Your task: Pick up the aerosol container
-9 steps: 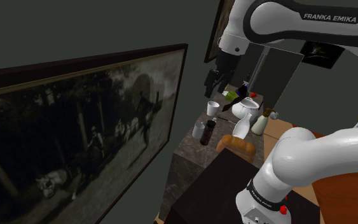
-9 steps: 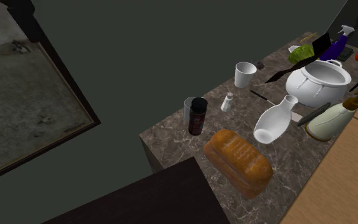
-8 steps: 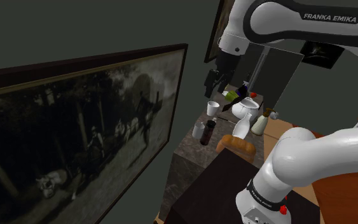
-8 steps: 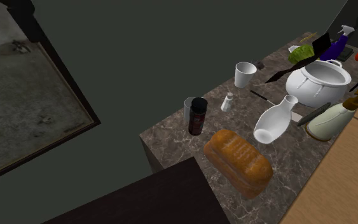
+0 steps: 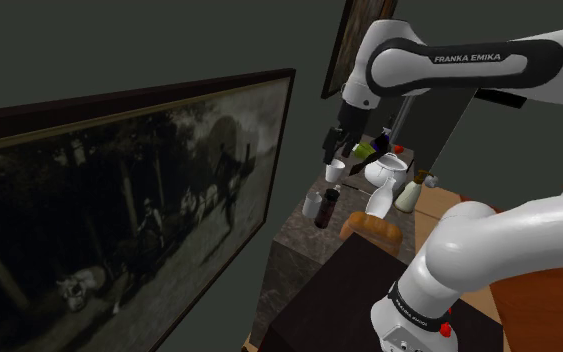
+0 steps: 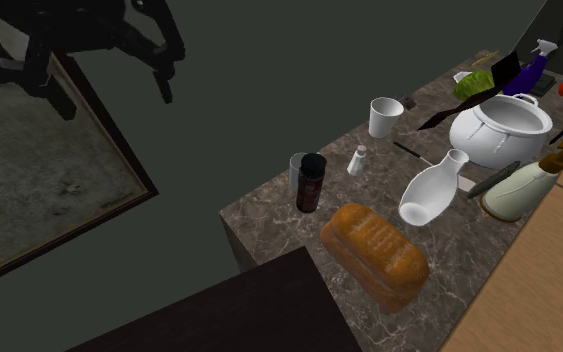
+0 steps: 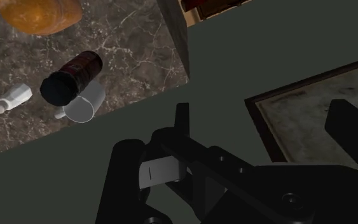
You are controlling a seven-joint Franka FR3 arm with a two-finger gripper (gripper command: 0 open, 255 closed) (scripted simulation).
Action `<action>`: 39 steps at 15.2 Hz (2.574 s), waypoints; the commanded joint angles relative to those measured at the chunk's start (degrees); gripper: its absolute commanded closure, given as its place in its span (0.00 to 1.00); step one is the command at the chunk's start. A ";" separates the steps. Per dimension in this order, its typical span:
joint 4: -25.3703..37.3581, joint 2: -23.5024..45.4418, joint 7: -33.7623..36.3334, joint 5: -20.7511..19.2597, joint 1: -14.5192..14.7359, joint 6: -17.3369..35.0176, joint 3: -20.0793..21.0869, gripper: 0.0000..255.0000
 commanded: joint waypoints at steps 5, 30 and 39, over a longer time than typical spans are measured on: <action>-2.31 7.27 -5.41 -2.93 -2.75 9.53 -5.71 0.00; 16.89 59.87 -42.06 18.73 -12.06 38.35 -20.10 0.00; 19.71 67.86 -46.69 24.38 -15.81 42.82 -16.33 0.00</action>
